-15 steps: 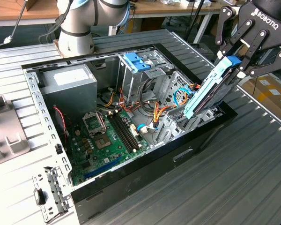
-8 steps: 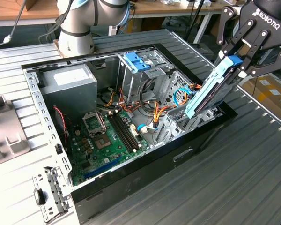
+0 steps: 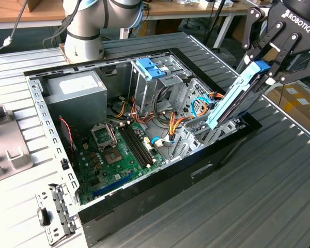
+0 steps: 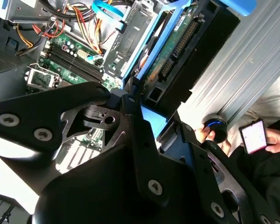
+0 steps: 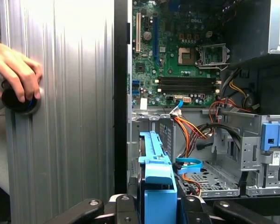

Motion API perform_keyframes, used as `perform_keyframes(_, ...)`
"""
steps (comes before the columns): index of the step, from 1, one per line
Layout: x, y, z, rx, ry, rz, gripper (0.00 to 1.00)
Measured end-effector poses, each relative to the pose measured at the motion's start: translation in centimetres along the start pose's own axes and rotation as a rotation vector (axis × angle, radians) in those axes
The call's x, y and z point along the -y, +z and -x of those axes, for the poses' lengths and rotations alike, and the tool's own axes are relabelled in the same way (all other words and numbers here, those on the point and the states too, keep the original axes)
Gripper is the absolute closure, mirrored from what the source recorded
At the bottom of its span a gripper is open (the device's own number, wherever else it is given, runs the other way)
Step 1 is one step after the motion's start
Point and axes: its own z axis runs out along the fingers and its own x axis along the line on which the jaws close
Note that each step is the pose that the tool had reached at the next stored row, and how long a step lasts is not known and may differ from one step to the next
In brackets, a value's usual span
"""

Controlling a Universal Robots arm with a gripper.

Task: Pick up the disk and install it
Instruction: 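Pick up the disk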

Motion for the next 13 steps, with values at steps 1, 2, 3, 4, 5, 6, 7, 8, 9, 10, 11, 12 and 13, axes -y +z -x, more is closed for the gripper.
perform_keyframes(1,0.07,0.01,0.0,0.0,0.0,0.0,0.63)
perform_keyframes(2,0.12,0.01,0.0,0.0,0.0,0.0,0.63)
perform_keyframes(3,0.18,0.02,0.0,0.0,0.0,0.0,0.63)
perform_keyframes(4,0.25,0.03,0.0,0.0,0.0,0.0,0.63)
perform_keyframes(5,0.35,0.03,0.0,0.0,0.0,0.0,0.63)
perform_keyframes(6,0.43,0.04,0.0,0.0,0.0,0.0,0.63)
perform_keyframes(7,0.52,0.05,0.0,0.0,0.0,0.0,0.63)
perform_keyframes(8,0.71,0.07,0.0,0.0,0.0,0.0,0.63)
perform_keyframes(9,0.81,0.09,0.0,0.0,0.0,0.0,0.63)
perform_keyframes(10,0.89,0.1,0.0,0.0,0.0,0.0,0.63)
perform_keyframes(11,0.98,0.11,0.0,-0.0001,0.0,0.0,0.63)
perform_keyframes(12,1.08,0.12,0.0,-0.0001,0.0,0.0,0.63)
perform_keyframes(13,1.14,0.13,0.0,-0.0001,0.0,0.0,0.63)
